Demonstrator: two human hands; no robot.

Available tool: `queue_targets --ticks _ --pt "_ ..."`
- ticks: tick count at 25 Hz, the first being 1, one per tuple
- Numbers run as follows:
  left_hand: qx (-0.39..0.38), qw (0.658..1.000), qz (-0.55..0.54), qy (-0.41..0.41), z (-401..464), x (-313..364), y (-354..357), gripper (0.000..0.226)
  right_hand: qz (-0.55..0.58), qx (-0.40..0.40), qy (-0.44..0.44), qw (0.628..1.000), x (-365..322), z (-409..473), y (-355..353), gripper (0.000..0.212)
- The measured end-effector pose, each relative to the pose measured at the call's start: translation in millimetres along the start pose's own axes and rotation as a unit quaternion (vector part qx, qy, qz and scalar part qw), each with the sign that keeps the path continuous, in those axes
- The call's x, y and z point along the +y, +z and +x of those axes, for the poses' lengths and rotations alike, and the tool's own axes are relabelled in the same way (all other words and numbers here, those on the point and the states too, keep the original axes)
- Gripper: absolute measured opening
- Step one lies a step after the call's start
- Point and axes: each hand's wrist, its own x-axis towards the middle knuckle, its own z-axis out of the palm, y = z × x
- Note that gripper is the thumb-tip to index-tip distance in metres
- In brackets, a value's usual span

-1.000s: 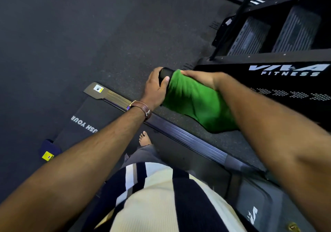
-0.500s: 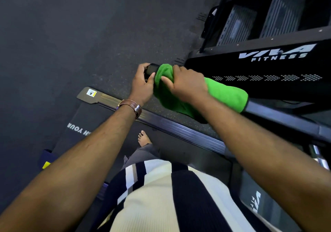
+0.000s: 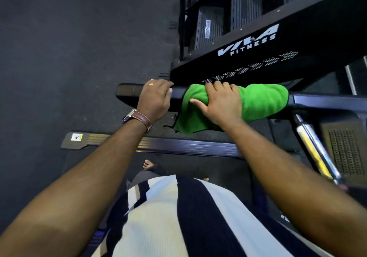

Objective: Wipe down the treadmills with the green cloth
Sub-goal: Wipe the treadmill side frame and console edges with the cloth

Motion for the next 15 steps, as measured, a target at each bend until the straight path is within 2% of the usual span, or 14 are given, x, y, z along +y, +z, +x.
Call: queue_targets --ticks 2,3,5,6,8,9,10,11,13,15 --pt "-0.023 1.0 0.001 0.011 6.5 11.3 1.6 0.029 0.045 0.054 0.054 0.996 -22.4 -12.2 15.7 0.052" --pt "-0.033 0.999 -0.001 0.017 9.0 16.6 2.4 0.03 0.063 0.086 0.044 0.993 -27.7 -18.4 22.3 0.048" --pt "-0.048 0.998 -0.001 0.033 12.1 24.7 3.9 0.032 0.048 0.107 -0.004 0.993 -18.0 -28.5 32.6 0.055" --pt "-0.052 0.998 0.001 0.041 12.5 26.1 5.0 0.034 0.03 0.109 0.008 0.994 -11.5 -33.7 36.7 0.061" --pt "-0.055 0.997 0.006 0.052 11.9 25.3 7.0 0.035 0.055 0.118 0.136 0.982 -12.3 -41.0 43.5 0.072" --pt "-0.055 0.997 0.005 0.054 11.4 23.8 7.8 0.035 0.112 0.129 0.221 0.96 -20.5 -41.0 44.3 0.075" --pt "-0.057 0.997 0.002 0.055 11.6 22.0 7.8 0.035 0.193 0.155 0.294 0.923 -31.4 -37.2 45.5 0.074" --pt "-0.061 0.997 -0.003 0.055 11.8 19.9 7.6 0.034 0.278 0.21 0.352 0.869 -43.7 -31.2 41.3 0.069" --pt "-0.065 0.996 -0.01 0.063 12.1 15.9 6.3 0.035 0.391 0.347 0.461 0.718 -54.5 -12.3 21.2 0.066" --pt "-0.085 0.992 -0.019 0.086 12.6 11.3 3.1 0.038 0.451 0.385 0.574 0.566 -45.8 10.6 17.0 0.069"
